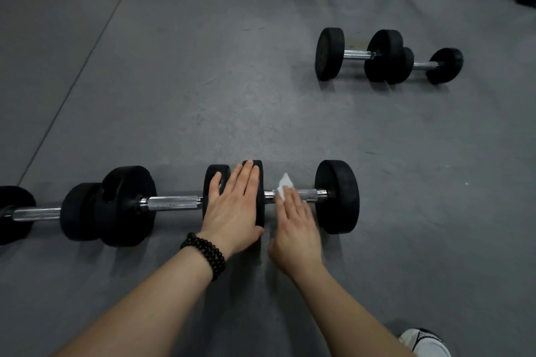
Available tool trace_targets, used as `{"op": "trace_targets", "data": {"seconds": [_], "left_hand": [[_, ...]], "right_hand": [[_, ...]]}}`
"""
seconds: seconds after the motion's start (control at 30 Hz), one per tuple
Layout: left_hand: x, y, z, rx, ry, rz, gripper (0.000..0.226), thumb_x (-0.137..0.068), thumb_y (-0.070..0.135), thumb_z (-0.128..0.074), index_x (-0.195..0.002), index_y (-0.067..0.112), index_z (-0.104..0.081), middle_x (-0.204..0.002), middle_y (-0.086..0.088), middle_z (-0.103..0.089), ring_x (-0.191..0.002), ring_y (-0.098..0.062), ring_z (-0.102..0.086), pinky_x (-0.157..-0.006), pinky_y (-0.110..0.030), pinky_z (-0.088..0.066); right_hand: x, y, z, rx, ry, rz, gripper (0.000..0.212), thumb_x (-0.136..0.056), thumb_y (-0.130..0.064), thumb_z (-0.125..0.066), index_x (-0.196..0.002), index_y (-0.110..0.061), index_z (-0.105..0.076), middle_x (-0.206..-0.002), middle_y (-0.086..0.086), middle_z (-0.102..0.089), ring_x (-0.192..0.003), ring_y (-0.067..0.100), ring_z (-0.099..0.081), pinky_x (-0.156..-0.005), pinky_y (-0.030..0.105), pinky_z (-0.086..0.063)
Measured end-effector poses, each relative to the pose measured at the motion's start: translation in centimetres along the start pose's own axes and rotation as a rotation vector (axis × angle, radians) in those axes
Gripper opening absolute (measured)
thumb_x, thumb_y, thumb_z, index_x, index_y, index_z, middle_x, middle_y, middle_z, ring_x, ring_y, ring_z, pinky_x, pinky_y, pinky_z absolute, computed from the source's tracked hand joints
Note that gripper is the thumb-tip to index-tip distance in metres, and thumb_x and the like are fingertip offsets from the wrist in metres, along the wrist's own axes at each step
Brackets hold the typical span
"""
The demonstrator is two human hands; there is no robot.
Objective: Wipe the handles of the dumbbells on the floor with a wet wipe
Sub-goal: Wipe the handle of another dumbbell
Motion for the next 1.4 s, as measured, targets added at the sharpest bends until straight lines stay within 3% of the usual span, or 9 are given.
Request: {"op": "trace_targets", "data": {"seconds": [0.13,0.3,0.43,0.6,0.73,0.9,1.03,1.2,1.4], "left_hand": [[0.0,0.2,0.1,0.001,-0.002,-0.002,0.123,-0.077,0.057,-0.071,-0.155,0.015,0.014,-0.163,0.0,0.018,-0.151,-0.016,0.013,-0.118,-0.048,0.011],[0.0,0.1,0.1,-0.005,-0.001,-0.003,0.123,-0.077,0.058,-0.07,-0.154,0.015,0.015,-0.163,0.0,0.019,-0.15,-0.015,0.014,-0.117,-0.047,0.013],[0.0,0.1,0.0,-0.002,0.006,-0.004,0.124,-0.076,0.058,-0.071,-0.155,0.015,0.014,-0.163,0.0,0.019,-0.151,-0.016,0.013,-0.118,-0.048,0.011],[0.0,0.1,0.1,-0.018,0.012,-0.001,0.126,-0.074,0.056,-0.074,-0.154,0.015,0.014,-0.163,-0.001,0.018,-0.151,-0.016,0.012,-0.119,-0.048,0.009],[-0.1,0.2,0.1,-0.029,0.013,0.007,0.127,-0.073,0.056,-0.075,-0.155,0.014,0.014,-0.164,-0.002,0.017,-0.151,-0.017,0.011,-0.119,-0.049,0.008],[-0.1,0.4,0.4,-0.023,0.02,0.021,0.129,-0.072,0.055,-0.077,-0.155,0.014,0.013,-0.163,-0.002,0.018,-0.151,-0.019,0.013,-0.119,-0.049,0.008],[-0.1,0.6,1.1,0.023,0.125,0.008,0.127,-0.058,0.041,-0.088,-0.155,0.012,-0.011,-0.16,-0.002,-0.013,-0.151,-0.02,-0.006,-0.121,-0.047,-0.001],[0.0,0.6,1.4,0.11,0.259,-0.016,0.098,-0.049,0.022,-0.094,-0.136,0.009,-0.05,-0.143,-0.005,-0.047,-0.136,-0.02,-0.041,-0.12,-0.046,-0.021],[-1.8,0.3,1.7,0.05,0.198,0.02,0.092,-0.078,0.031,-0.077,-0.154,0.014,-0.028,-0.162,0.001,-0.024,-0.149,-0.012,-0.019,-0.122,-0.044,-0.009]], "right_hand": [[-0.2,3.4,0.9,0.006,0.102,-0.285,0.091,-0.077,-0.02,-0.062,-0.153,0.001,-0.017,-0.162,0.019,-0.016,-0.15,0.031,-0.01,-0.122,0.044,-0.012],[-0.1,-0.2,0.0,-0.04,-0.015,-0.031,0.091,-0.088,-0.031,-0.055,-0.157,-0.008,0.001,-0.164,0.013,0.006,-0.151,0.024,0.011,-0.123,0.039,0.001],[0.0,3.2,0.8,-0.05,0.046,-0.305,0.097,-0.083,-0.023,-0.062,-0.155,-0.001,0.0,-0.164,0.018,0.0,-0.151,0.03,0.005,-0.123,0.042,-0.004],[0.1,0.8,0.2,-0.055,-0.035,-0.058,0.095,-0.086,-0.022,-0.055,-0.156,-0.009,0.009,-0.162,0.012,0.017,-0.149,0.024,0.018,-0.119,0.034,0.011],[0.1,3.7,0.3,-0.077,0.043,-0.3,0.095,-0.086,-0.018,-0.059,-0.153,0.0,0.007,-0.163,0.018,0.009,-0.15,0.029,0.013,-0.122,0.038,0.0],[0.4,0.6,-0.5,-0.106,-0.042,-0.106,0.095,-0.091,-0.025,-0.054,-0.153,-0.004,0.015,-0.159,0.013,0.026,-0.147,0.027,0.024,-0.121,0.038,0.008],[-0.6,3.3,-0.5,-0.07,0.001,-0.303,0.103,-0.086,-0.023,-0.063,-0.152,0.002,0.012,-0.161,0.019,0.018,-0.147,0.032,0.021,-0.119,0.039,0.009],[-2.1,3.5,0.0,-0.061,0.012,-0.28,0.1,-0.083,-0.021,-0.062,-0.152,0.004,0.004,-0.161,0.022,0.015,-0.149,0.034,0.015,-0.122,0.042,0.002],[-2.8,1.8,0.1,-0.012,-0.071,-0.108,0.09,-0.091,-0.019,-0.046,-0.153,-0.012,0.019,-0.157,0.015,0.03,-0.144,0.027,0.031,-0.121,0.042,0.009]]}}
Point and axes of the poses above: each hand's wrist, its own x-axis away from the middle knuckle, its own z-axis out of the back of the hand, y = z × x, the point moved 7 cm from there along -x, towards the middle knuckle
